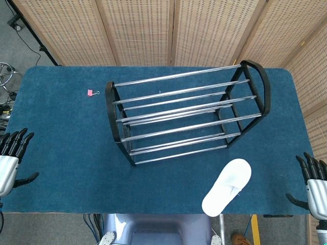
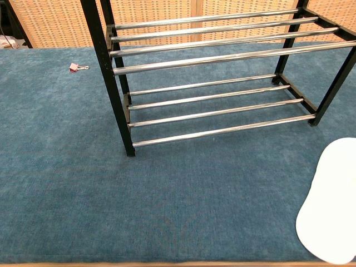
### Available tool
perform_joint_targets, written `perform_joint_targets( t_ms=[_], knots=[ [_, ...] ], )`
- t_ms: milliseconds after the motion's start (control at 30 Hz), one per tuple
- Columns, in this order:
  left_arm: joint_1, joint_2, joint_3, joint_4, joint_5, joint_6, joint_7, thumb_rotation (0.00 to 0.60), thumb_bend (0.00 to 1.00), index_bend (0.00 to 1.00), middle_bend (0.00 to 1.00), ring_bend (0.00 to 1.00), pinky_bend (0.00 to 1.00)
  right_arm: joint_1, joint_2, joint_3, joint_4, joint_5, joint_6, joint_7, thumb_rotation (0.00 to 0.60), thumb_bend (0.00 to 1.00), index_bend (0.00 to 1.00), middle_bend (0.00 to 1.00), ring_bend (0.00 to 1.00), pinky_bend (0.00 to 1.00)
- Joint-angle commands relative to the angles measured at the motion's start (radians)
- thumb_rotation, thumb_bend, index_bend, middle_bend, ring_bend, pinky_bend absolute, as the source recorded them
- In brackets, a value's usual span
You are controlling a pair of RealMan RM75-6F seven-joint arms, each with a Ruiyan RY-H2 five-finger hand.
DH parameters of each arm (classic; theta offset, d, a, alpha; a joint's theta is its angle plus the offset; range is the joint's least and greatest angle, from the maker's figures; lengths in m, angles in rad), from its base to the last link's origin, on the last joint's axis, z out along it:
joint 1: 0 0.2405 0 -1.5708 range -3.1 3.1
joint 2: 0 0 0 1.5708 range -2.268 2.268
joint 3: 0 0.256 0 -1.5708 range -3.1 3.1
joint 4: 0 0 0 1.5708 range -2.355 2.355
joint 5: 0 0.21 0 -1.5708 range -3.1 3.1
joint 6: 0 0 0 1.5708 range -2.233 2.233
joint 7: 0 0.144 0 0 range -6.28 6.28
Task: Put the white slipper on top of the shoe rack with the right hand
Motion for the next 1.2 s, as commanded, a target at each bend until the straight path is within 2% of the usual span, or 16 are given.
perform_joint_targets(
  t_ms=[33,300,433,633,700,867,1200],
  knots=[
    [-0.002,0.002,0.001,-0.001,-0.002,-0.006,-0.004,0.600,0.00,0.00,0.00,0.00,0.00,0.002,-0.003,-0.004,-0.002,-0.003,-0.005,-0.008,0.600,0.00,0.00,0.00,0.00,0.00],
    [0.001,0.005,0.005,-0.010,0.009,-0.002,-0.003,0.600,0.00,0.00,0.00,0.00,0.00,0.016,-0.012,-0.024,-0.017,-0.021,-0.041,-0.043,0.600,0.00,0.00,0.00,0.00,0.00],
    [0.004,0.007,0.008,-0.016,0.010,-0.001,0.002,0.600,0.00,0.00,0.00,0.00,0.00,0.048,-0.017,-0.042,-0.031,-0.053,-0.099,-0.057,0.600,0.00,0.00,0.00,0.00,0.00],
    [-0.002,0.000,0.007,-0.019,-0.005,-0.018,0.027,0.600,0.00,0.00,0.00,0.00,0.00,0.109,-0.052,-0.051,-0.044,-0.049,-0.208,-0.149,0.600,0.00,0.00,0.00,0.00,0.00],
    [-0.004,-0.003,0.007,-0.020,-0.010,-0.025,0.037,0.600,0.00,0.00,0.00,0.00,0.00,0.151,-0.109,-0.042,-0.037,-0.017,-0.282,-0.207,0.600,0.00,0.00,0.00,0.00,0.00],
    [-0.003,-0.003,0.006,-0.022,-0.015,-0.024,0.036,0.600,0.00,0.00,0.00,0.00,0.00,0.188,-0.179,-0.014,-0.046,0.088,-0.338,-0.301,0.600,0.00,0.00,0.00,0.00,0.00],
    [-0.005,-0.001,0.007,-0.022,-0.019,-0.031,0.034,0.600,0.00,0.00,0.00,0.00,0.00,0.231,-0.221,-0.001,-0.078,0.159,-0.368,-0.382,0.600,0.00,0.00,0.00,0.00,0.00]
  ],
)
